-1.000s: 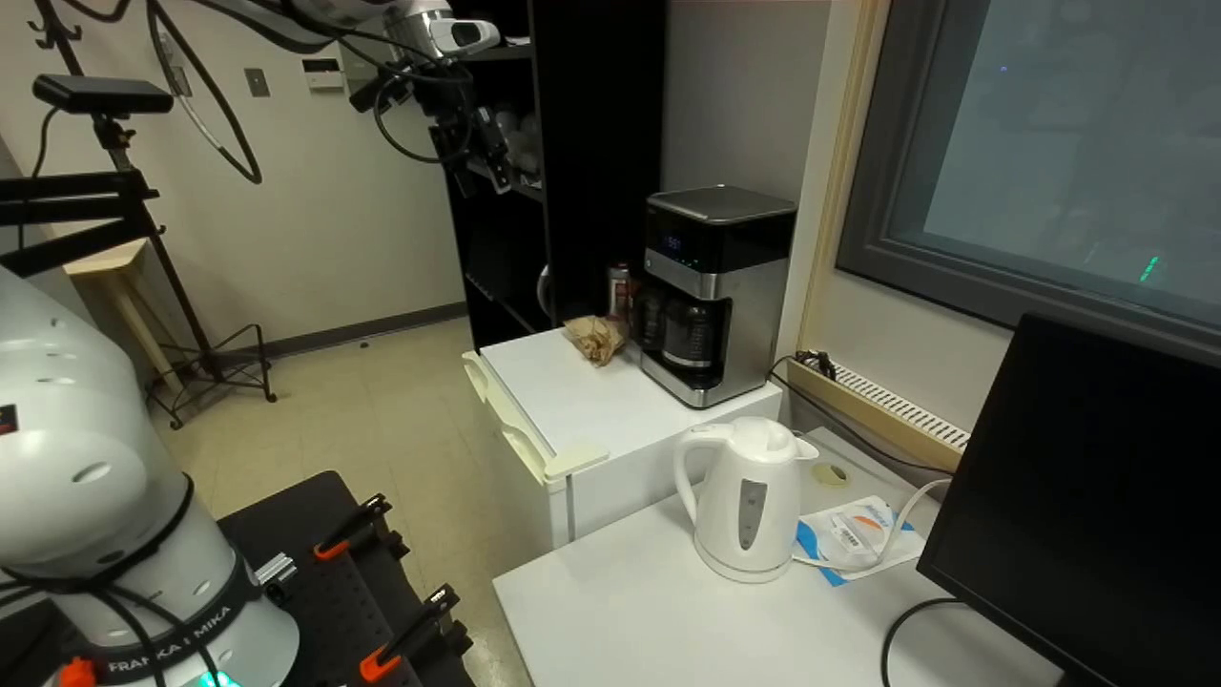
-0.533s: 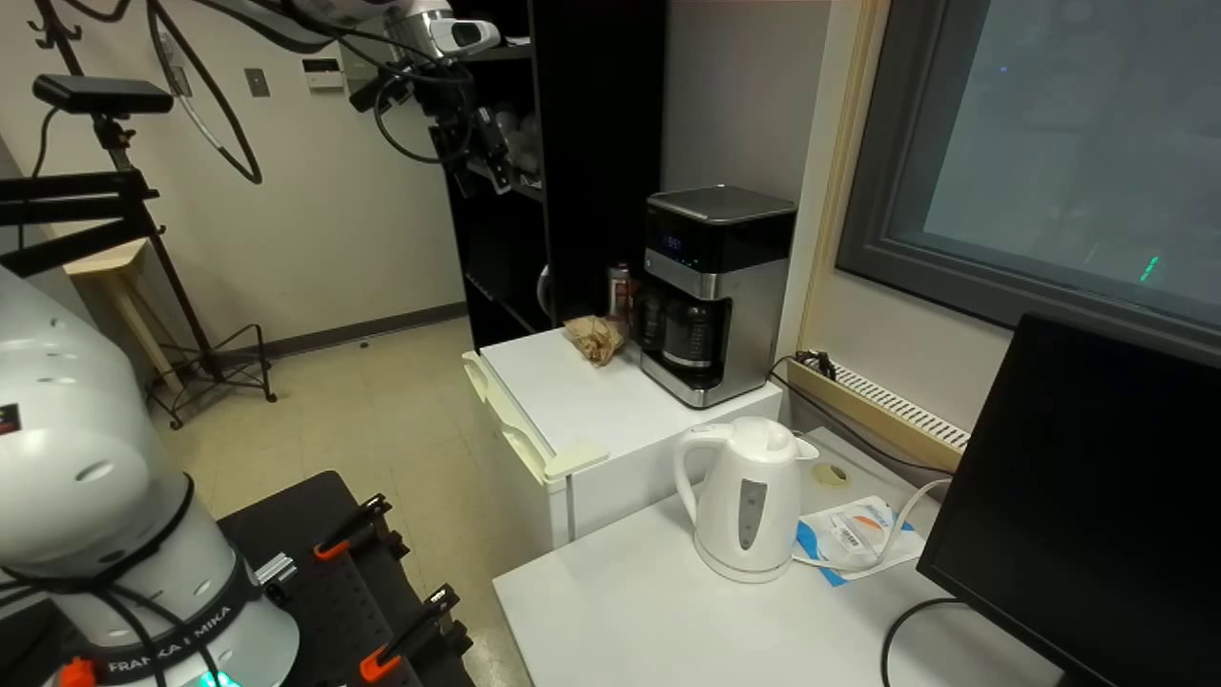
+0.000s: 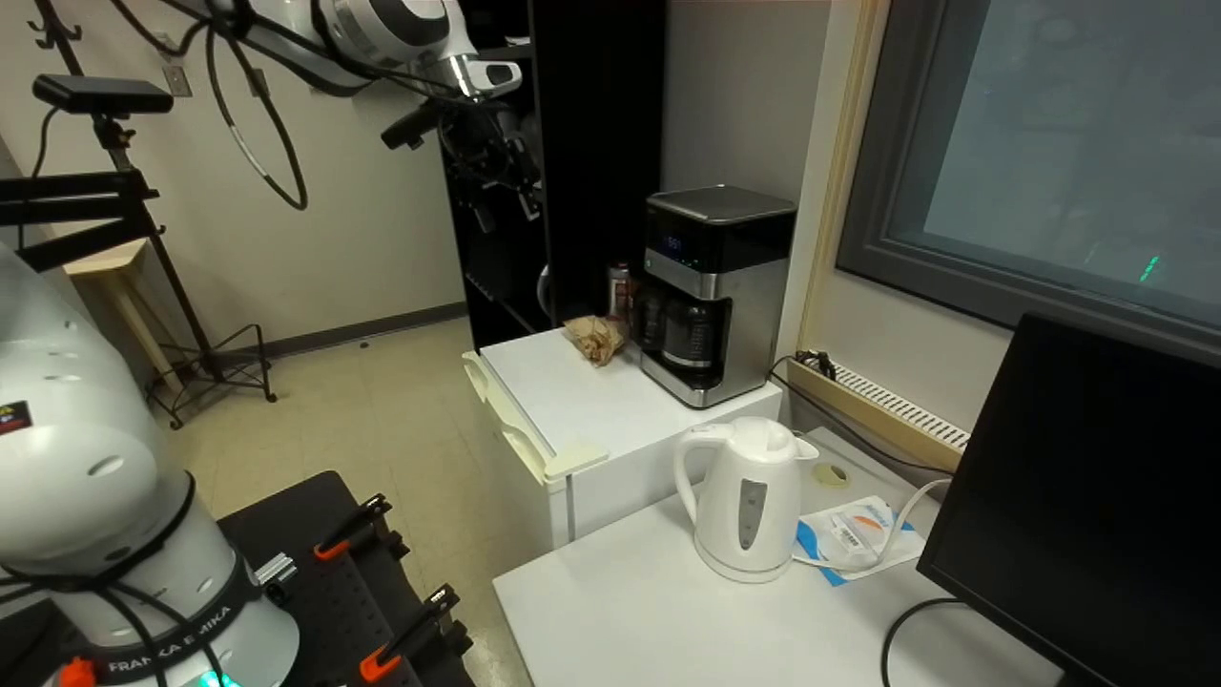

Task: Press a button on the coffee maker machine

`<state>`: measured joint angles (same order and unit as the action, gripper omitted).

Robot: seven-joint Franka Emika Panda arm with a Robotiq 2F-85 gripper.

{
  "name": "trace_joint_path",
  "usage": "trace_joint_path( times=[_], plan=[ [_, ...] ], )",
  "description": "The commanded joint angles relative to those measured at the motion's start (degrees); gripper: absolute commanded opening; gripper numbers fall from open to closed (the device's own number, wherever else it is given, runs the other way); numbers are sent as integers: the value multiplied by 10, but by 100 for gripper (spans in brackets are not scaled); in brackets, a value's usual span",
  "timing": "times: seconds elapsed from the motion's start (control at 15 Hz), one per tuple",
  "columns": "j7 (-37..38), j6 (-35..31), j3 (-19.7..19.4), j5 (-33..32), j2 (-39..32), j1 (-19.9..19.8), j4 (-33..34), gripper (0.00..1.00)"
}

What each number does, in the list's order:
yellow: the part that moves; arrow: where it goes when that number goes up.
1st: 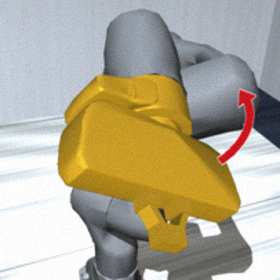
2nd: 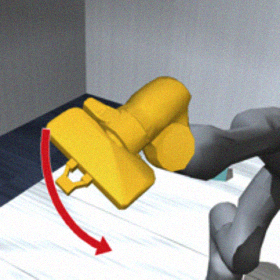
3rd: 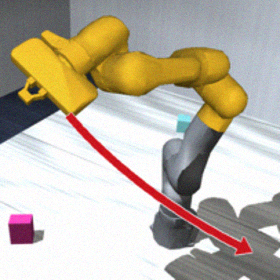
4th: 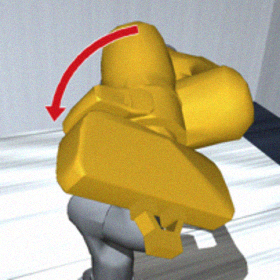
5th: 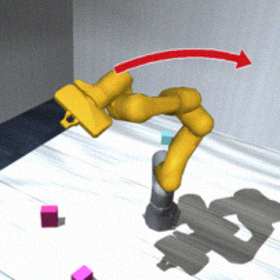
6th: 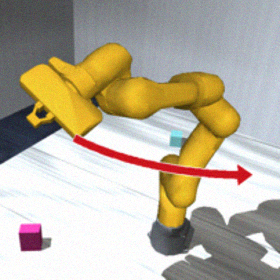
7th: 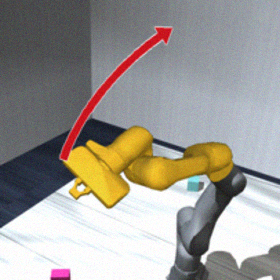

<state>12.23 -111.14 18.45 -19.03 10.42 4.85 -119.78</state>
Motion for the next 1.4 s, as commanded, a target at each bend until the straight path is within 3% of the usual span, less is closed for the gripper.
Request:
trace_joint_path(
  times=[0.0,0.33,0.4,0.47,1.0,1.13,1.33],
  plan=[
    [-57,-22,-20,-61,-49,19,17,100],
    [-96,-89,-33,-191,-90,28,3,100],
    [-94,-110,-36,-222,-97,29,-2,75],
    [-91,-129,-40,-249,-103,31,-5,74],
    [-10,-281,-71,-475,-157,32,-14,13],
    [28,-303,-77,-524,-169,33,-11,0],
    [108,-326,-84,-601,-180,34,-13,0]
  ],
)
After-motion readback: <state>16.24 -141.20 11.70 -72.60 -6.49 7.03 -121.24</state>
